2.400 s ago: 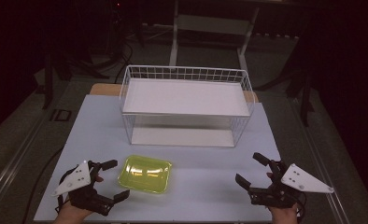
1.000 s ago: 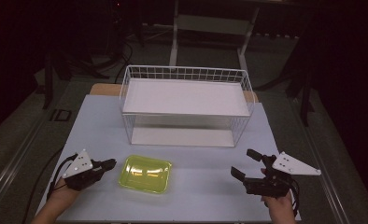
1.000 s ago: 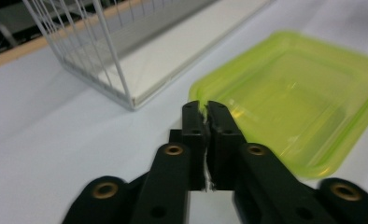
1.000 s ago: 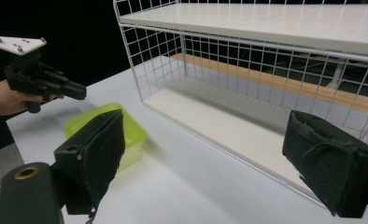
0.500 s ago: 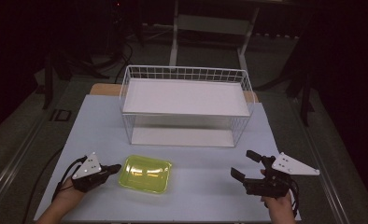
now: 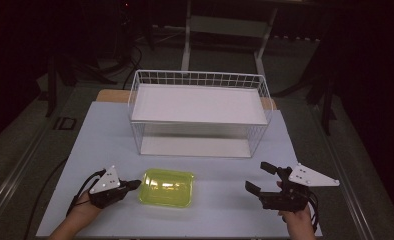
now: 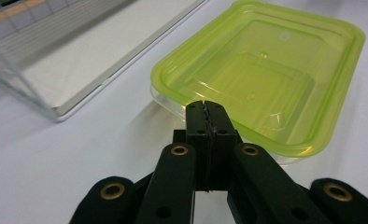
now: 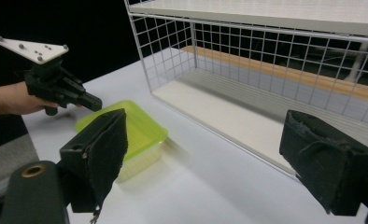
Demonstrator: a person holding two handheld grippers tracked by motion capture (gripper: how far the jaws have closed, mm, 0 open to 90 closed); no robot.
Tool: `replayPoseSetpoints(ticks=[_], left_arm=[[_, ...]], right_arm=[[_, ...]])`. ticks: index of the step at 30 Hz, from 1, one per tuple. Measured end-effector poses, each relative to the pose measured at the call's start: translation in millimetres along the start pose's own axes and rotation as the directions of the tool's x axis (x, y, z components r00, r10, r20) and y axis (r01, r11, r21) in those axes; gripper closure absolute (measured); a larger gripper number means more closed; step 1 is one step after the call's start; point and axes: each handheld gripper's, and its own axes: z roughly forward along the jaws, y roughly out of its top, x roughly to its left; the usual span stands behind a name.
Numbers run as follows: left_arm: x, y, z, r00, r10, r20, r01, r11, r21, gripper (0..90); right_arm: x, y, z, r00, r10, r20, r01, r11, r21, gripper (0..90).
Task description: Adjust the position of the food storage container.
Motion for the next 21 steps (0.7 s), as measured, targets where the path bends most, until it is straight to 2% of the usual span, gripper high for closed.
replayPoseSetpoints(ticks=[5,9,12,14,18,21], left_arm=[[-5.9,4.5,6.9,0.9996,0.006,0.029,-0.006,1.0,-0.001,90.0],[-16.3,10.1,17.0,0.9983,0.016,0.057,-0.015,0.9997,-0.019,90.0],[-18.7,13.8,23.4,0.9973,0.017,0.071,-0.015,0.9997,-0.021,90.0],[-19.5,15.8,26.8,0.9977,0.019,0.066,-0.018,0.9997,-0.015,90.0],[-21.4,17.4,26.7,0.997,0.072,0.029,-0.072,0.9974,0.005,90.0],[-20.3,16.0,30.0,0.9979,0.057,0.029,-0.057,0.9984,0.001,90.0]], right_arm=[[-0.4,0.3,-0.7,1.0,0.004,-0.001,-0.004,1.0,-0.001,15.1],[-1.5,0.3,-0.9,0.9999,0.007,0.009,-0.007,1.0,-0.001,15.1],[-1.2,0.6,0.3,1.0,-0.007,0.005,0.007,1.0,0.002,15.2],[-0.8,1.2,1.1,1.0,-0.003,-0.006,0.003,1.0,0.002,15.2],[-0.4,1.5,1.3,0.9999,-0.006,-0.01,0.006,1.0,0.001,15.1],[-1.4,0.0,0.8,1.0,-0.002,-0.008,0.002,1.0,0.005,15.1]])
